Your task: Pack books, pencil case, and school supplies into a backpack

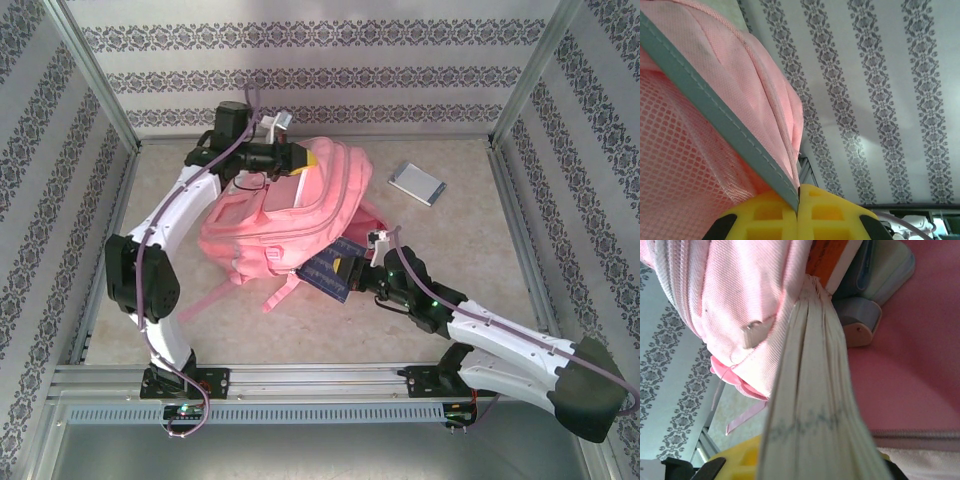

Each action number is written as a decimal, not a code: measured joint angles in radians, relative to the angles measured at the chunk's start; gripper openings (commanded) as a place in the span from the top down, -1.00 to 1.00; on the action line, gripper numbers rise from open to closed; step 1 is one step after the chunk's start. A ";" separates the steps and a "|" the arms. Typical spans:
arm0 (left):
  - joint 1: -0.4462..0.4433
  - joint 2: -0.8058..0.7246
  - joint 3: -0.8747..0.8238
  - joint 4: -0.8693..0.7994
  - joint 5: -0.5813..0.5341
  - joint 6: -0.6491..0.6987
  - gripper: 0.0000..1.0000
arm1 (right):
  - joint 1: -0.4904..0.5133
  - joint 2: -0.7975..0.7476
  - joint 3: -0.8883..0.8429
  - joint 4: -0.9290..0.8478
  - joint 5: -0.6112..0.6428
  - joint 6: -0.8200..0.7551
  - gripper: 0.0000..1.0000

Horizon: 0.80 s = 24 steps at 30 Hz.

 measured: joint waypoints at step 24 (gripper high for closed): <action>0.009 -0.069 0.010 -0.172 0.143 0.227 1.00 | -0.381 -0.437 0.013 -0.411 -0.090 -0.030 1.00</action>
